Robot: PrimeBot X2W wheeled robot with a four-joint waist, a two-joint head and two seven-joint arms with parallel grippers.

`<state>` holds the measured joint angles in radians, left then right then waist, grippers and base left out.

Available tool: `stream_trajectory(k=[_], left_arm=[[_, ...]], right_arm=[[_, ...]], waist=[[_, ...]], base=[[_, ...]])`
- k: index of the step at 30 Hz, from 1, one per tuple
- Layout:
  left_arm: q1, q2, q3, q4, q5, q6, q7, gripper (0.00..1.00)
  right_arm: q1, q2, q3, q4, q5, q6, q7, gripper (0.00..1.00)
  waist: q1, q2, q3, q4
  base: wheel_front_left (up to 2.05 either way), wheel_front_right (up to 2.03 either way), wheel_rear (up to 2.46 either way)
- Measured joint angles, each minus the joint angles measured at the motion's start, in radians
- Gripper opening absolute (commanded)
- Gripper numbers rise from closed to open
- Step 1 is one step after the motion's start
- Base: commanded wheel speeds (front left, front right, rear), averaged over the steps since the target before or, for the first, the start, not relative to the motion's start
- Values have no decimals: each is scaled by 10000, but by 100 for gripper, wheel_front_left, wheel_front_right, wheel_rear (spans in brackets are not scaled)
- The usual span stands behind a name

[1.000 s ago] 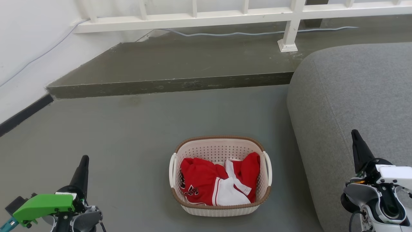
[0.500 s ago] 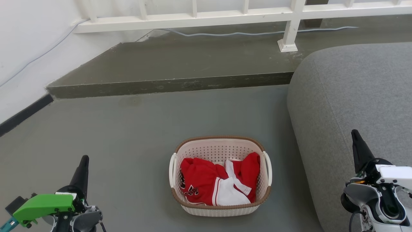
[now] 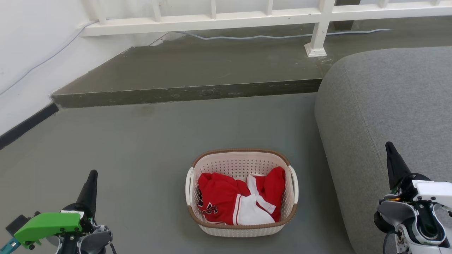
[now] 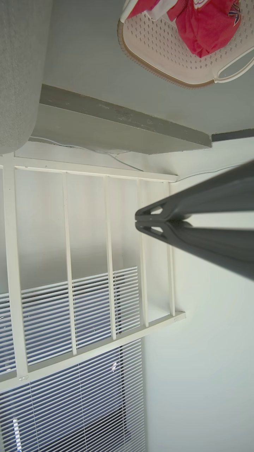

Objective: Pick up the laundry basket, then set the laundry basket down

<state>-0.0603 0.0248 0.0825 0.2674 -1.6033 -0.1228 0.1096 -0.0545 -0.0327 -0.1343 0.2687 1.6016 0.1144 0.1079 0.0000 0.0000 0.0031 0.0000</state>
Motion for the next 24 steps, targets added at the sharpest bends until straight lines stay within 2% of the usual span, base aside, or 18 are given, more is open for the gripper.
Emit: stream_trajectory(k=[24], left_arm=[[0, 0, 0, 0, 0, 0, 0, 0]], right_arm=[[0, 0, 0, 0, 0, 0, 0, 0]], waist=[[0, 0, 0, 0]], base=[[0, 0, 0]])
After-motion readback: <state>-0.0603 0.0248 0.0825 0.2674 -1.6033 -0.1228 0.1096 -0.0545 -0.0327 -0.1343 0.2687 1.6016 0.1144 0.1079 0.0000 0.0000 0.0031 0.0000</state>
